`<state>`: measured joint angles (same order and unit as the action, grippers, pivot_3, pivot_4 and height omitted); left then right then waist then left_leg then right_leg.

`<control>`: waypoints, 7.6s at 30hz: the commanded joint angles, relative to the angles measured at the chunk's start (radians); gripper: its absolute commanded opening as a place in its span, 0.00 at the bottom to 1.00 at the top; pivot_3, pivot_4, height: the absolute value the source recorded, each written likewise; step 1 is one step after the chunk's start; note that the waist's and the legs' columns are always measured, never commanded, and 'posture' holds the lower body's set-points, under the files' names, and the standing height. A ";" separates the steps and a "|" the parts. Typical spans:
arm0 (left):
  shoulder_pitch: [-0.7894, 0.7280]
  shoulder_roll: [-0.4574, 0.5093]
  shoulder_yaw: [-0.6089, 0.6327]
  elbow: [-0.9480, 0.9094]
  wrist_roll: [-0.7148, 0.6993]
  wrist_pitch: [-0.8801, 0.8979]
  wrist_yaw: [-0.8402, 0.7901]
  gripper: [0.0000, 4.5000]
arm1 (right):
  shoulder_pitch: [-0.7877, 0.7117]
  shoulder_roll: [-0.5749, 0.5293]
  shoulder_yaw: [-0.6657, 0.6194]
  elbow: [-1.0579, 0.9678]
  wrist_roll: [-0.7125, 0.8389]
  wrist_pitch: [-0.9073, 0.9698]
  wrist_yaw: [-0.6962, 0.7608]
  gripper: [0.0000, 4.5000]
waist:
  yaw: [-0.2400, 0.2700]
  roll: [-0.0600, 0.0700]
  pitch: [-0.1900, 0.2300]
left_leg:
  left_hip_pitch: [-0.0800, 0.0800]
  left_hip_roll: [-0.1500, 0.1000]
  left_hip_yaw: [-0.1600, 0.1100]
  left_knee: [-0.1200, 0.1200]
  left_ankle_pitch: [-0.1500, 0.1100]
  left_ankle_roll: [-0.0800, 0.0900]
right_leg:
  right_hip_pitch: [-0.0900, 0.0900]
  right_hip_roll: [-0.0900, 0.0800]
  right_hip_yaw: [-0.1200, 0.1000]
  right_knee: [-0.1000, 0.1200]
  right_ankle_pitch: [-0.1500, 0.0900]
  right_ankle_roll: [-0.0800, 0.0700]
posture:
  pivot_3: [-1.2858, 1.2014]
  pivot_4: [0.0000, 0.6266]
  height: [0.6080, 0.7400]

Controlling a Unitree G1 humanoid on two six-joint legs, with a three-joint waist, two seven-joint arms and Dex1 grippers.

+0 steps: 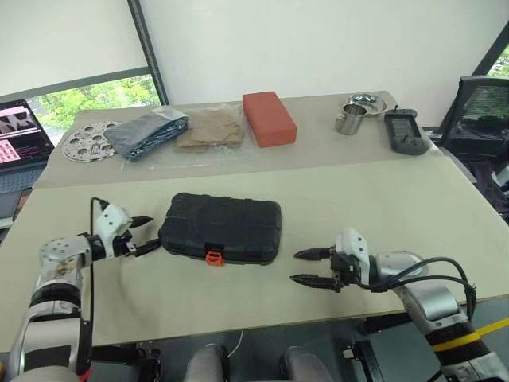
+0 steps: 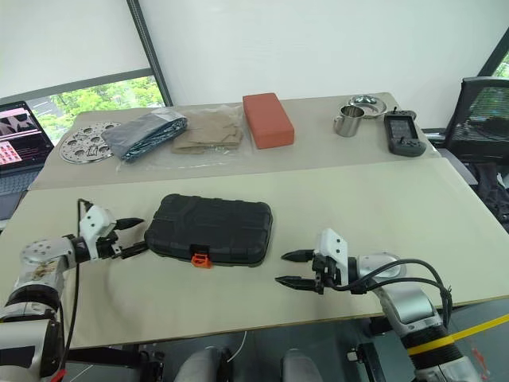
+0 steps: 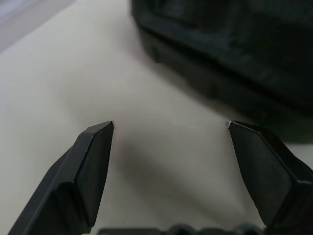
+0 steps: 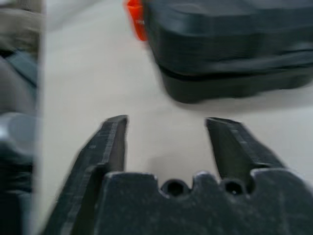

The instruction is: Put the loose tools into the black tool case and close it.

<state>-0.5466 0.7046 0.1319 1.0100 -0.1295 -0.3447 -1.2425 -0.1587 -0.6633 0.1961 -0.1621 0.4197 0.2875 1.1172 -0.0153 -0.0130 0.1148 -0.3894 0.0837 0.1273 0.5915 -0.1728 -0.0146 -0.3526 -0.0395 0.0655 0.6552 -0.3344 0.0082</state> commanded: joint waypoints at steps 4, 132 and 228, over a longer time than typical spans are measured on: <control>0.049 -0.063 -0.071 -0.239 -0.037 0.115 -0.101 0.55 | -0.056 0.100 0.065 -0.069 -0.017 0.135 -0.099 0.07 | 0.012 0.000 0.000 | -0.001 -0.001 -0.001 0.001 0.000 0.000 | 0.000 0.000 0.000 0.000 0.000 0.000 | 0.52 0.24 0.97; 0.002 -0.390 -0.377 -0.447 0.128 0.199 0.253 0.00 | -0.085 0.489 0.024 -0.239 -0.310 0.372 -0.718 0.76 | 0.001 0.003 -0.017 | -0.009 0.000 -0.014 0.000 0.001 -0.001 | 0.001 0.011 0.004 -0.008 0.000 0.001 | 0.52 0.24 0.97; 0.385 -0.195 0.002 -1.061 -0.253 0.517 0.357 0.35 | -0.063 0.148 -0.251 0.101 -0.135 -0.026 -0.297 0.35 | -0.047 -0.003 -0.006 | -0.008 0.002 -0.016 -0.013 0.000 0.000 | -0.001 0.013 0.009 -0.018 0.000 0.001 | 0.52 0.24 0.97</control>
<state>-0.1949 0.4924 0.1051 0.0218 -0.3496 0.1172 -0.8915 -0.2176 -0.4961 -0.0030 -0.0825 0.2485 0.3380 0.7628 -0.0626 -0.0155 0.1091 -0.3978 0.0848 0.1109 0.5785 -0.1732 -0.0142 -0.3530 -0.0278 0.0749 0.6353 -0.3346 0.0093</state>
